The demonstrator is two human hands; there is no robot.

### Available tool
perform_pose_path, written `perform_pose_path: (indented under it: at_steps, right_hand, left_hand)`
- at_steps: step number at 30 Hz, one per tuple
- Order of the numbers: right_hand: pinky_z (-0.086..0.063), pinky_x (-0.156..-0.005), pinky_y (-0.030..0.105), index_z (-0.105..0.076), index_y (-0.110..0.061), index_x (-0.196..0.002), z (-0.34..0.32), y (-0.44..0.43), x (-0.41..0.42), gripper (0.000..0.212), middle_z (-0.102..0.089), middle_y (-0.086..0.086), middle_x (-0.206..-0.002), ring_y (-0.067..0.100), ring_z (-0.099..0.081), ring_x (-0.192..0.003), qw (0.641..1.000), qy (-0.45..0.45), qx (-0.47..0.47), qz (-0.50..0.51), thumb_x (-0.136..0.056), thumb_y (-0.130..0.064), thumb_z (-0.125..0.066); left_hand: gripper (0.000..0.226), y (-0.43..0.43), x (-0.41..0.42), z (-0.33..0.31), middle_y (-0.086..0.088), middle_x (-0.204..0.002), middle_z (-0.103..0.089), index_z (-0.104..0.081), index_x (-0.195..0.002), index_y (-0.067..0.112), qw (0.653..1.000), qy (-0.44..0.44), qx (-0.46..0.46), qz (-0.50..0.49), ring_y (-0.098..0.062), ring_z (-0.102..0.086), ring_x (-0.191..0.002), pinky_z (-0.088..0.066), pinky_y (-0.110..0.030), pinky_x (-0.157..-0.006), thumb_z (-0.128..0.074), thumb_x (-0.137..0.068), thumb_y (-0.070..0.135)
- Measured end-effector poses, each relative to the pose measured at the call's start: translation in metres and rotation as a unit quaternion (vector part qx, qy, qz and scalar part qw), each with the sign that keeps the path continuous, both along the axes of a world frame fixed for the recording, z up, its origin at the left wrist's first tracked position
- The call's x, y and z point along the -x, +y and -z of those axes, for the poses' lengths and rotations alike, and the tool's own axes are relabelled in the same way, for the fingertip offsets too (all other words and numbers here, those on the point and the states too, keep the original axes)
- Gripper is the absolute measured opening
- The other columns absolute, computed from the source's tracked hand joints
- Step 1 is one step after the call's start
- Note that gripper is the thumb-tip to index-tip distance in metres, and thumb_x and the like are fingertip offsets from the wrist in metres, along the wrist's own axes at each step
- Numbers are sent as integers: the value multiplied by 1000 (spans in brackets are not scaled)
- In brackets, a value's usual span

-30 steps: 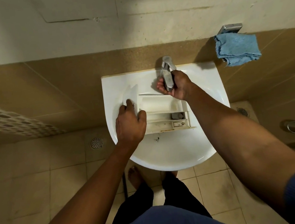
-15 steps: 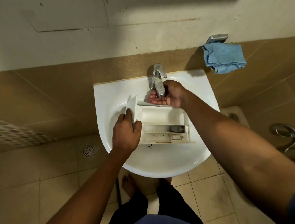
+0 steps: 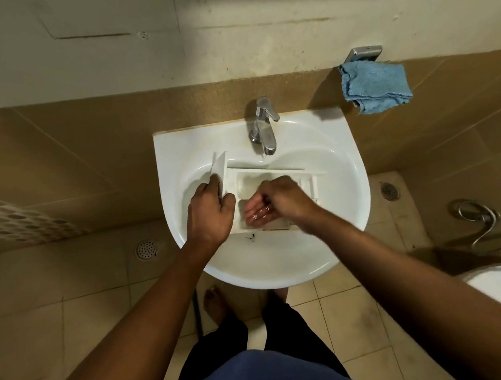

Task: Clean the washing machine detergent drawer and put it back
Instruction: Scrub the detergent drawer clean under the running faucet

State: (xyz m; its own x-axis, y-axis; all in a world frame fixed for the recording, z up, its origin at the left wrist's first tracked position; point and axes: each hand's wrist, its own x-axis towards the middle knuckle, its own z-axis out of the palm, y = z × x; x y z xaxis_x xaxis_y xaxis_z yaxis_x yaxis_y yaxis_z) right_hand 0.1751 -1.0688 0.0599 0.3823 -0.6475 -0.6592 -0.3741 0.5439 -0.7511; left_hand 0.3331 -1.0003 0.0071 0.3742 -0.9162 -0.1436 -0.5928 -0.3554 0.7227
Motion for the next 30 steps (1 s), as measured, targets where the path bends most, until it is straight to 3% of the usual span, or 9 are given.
perform_pose_path:
  at_steps: [2,6,10,12,16,20,22,26,30]
  right_hand:
    - [-64,-75,40,-74,14,-93,12,27,-5,43,-75,29,-89,34,-75,-79,994,-11,77,-80,-102,-8,-38]
    - [-58,-84,36,-80,-4,-93,30,59,14,40,-79,5,-90,12,-73,-83,931,39,292,-215,-101,-22,-45]
    - [-59,-87,51,-77,-3,-84,30,47,31,40,-77,8,-83,27,-74,-83,961,2,276,-30,-103,-17,-45]
    - [-61,-85,47,-78,-1,-85,27,39,25,39,-77,11,-83,29,-74,-82,967,-1,255,0,-104,-11,-45]
    - [-53,-83,21,-78,-3,-94,27,48,6,27,-78,3,-94,7,-71,-87,936,12,328,-131,-98,-1,-52]
    - [-54,-88,30,-78,-9,-96,30,48,38,31,-78,1,-99,15,-69,-96,859,57,448,-239,-90,-6,-48]
    - [-54,-90,32,-78,-11,-96,33,47,66,37,-78,1,-99,19,-68,-98,834,119,475,-255,-86,-9,-43]
    - [-60,-81,38,-80,-14,-90,34,37,94,34,-79,-4,-92,17,-72,-88,840,185,469,-201,-85,0,-50]
    - [-59,-79,35,-79,-11,-98,27,35,55,22,-77,-1,-94,14,-69,-84,838,117,476,-239,-83,-3,-64]
  left_hand:
    - [51,-1,0,1,-13,-91,-60,-59,-120,2,1000,-3,-1,0,-27,-55,-83,-40,-35,-72,-38,-89,37]
    - [36,-1,2,1,-10,-86,-56,-56,-107,3,1000,0,3,7,-27,-54,-80,-40,-36,-71,-42,-92,33]
    - [39,0,0,-1,-10,-90,-59,-59,-117,3,1000,5,8,10,-26,-55,-83,-43,-36,-75,-45,-95,32]
    - [45,-1,0,-1,-11,-91,-61,-60,-115,5,1000,10,10,7,-26,-57,-83,-46,-38,-75,-40,-91,37]
    - [41,-2,2,1,-12,-91,-62,-61,-110,6,1000,13,12,2,-27,-58,-83,-45,-38,-73,-41,-91,36]
    - [50,-2,0,3,-11,-87,-62,-63,-116,4,1000,16,13,-6,-28,-59,-81,-47,-39,-70,-38,-91,40]
    - [41,-3,0,6,-9,-84,-59,-63,-115,2,1000,15,16,-6,-26,-57,-79,-43,-36,-69,-44,-97,34]
    - [23,-3,3,8,-13,-87,-60,-61,-112,2,1000,2,20,2,-27,-57,-80,-43,-37,-70,-52,-101,20]
    - [26,-4,3,9,-13,-91,-62,-62,-118,2,1000,-4,18,-4,-26,-57,-82,-42,-35,-72,-52,-102,21]
